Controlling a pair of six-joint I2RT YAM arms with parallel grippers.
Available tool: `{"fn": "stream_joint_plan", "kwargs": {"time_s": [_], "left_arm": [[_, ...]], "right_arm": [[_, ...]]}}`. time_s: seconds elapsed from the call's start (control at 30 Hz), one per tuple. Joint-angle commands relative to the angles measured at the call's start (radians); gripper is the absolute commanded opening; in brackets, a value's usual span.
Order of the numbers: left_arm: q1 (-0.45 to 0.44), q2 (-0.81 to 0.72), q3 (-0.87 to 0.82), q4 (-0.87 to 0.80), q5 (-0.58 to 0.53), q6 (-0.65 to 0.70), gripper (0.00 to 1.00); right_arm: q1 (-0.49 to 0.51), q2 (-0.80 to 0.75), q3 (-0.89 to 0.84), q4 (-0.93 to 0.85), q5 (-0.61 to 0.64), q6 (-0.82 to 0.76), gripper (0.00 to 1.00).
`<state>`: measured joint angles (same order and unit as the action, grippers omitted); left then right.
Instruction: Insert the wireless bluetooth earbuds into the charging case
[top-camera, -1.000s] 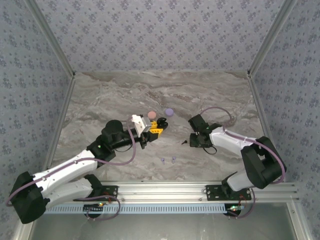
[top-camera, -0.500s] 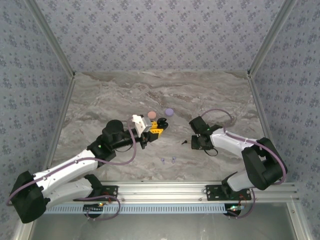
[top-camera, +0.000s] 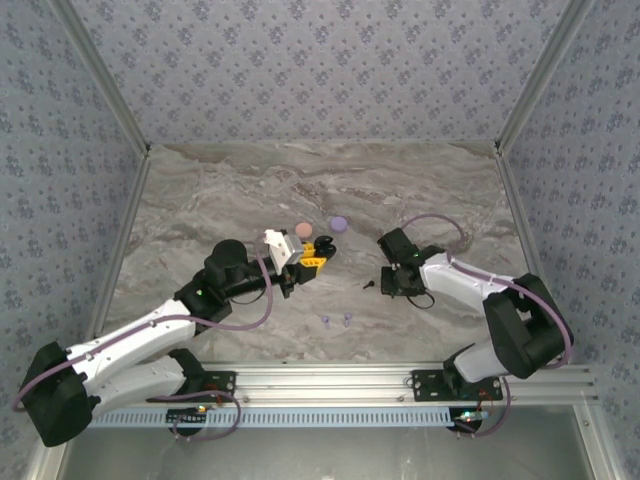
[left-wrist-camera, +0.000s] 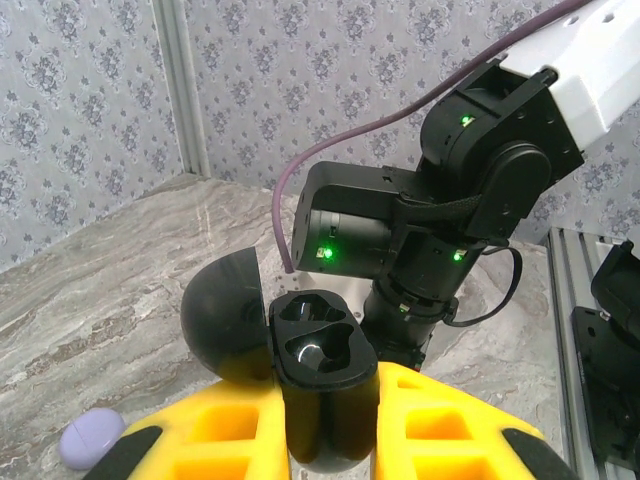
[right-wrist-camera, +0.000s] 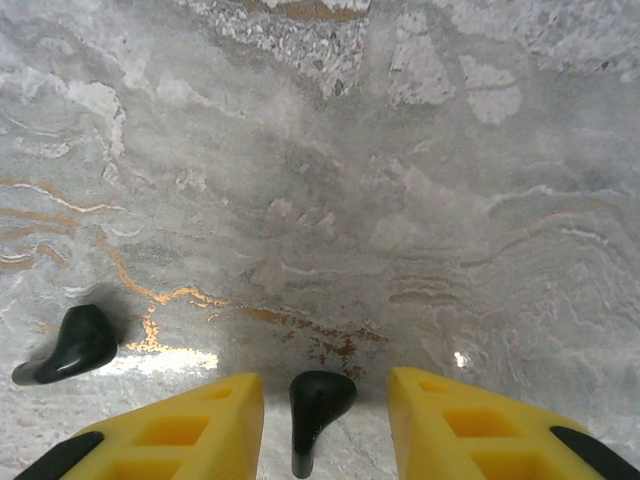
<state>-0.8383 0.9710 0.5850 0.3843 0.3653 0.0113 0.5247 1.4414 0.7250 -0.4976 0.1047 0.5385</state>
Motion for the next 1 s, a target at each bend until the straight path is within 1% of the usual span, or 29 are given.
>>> {"fn": "stream_joint_plan", "kwargs": {"time_s": [0.0,0.1,0.33,0.63,0.77,0.87,0.97], "left_arm": [[-0.007,-0.015,0.011,0.007,-0.012,0.015,0.08],[-0.007,-0.015,0.013,0.006,-0.011,0.016,0.08],[-0.006,-0.013,0.015,0.007,-0.011,0.017,0.09],[-0.007,-0.012,0.016,0.004,-0.011,0.018,0.09],[-0.006,-0.008,0.013,0.011,-0.010,0.014,0.08],[-0.006,0.001,0.009,0.031,-0.005,0.001,0.08],[-0.007,0.024,-0.003,0.089,0.008,-0.025,0.08]], "right_arm": [[-0.006,0.026,0.028,-0.011,-0.007,0.001,0.39],[-0.006,0.037,0.027,-0.005,-0.010,0.002,0.37],[-0.006,0.057,0.023,0.009,-0.015,0.003,0.29],[-0.005,0.055,0.029,0.012,-0.020,-0.004,0.23],[0.008,-0.020,0.029,0.013,-0.001,-0.029,0.22],[0.019,-0.121,0.030,0.016,0.008,-0.054,0.22],[0.032,-0.248,0.039,0.034,-0.003,-0.068,0.22]]}}
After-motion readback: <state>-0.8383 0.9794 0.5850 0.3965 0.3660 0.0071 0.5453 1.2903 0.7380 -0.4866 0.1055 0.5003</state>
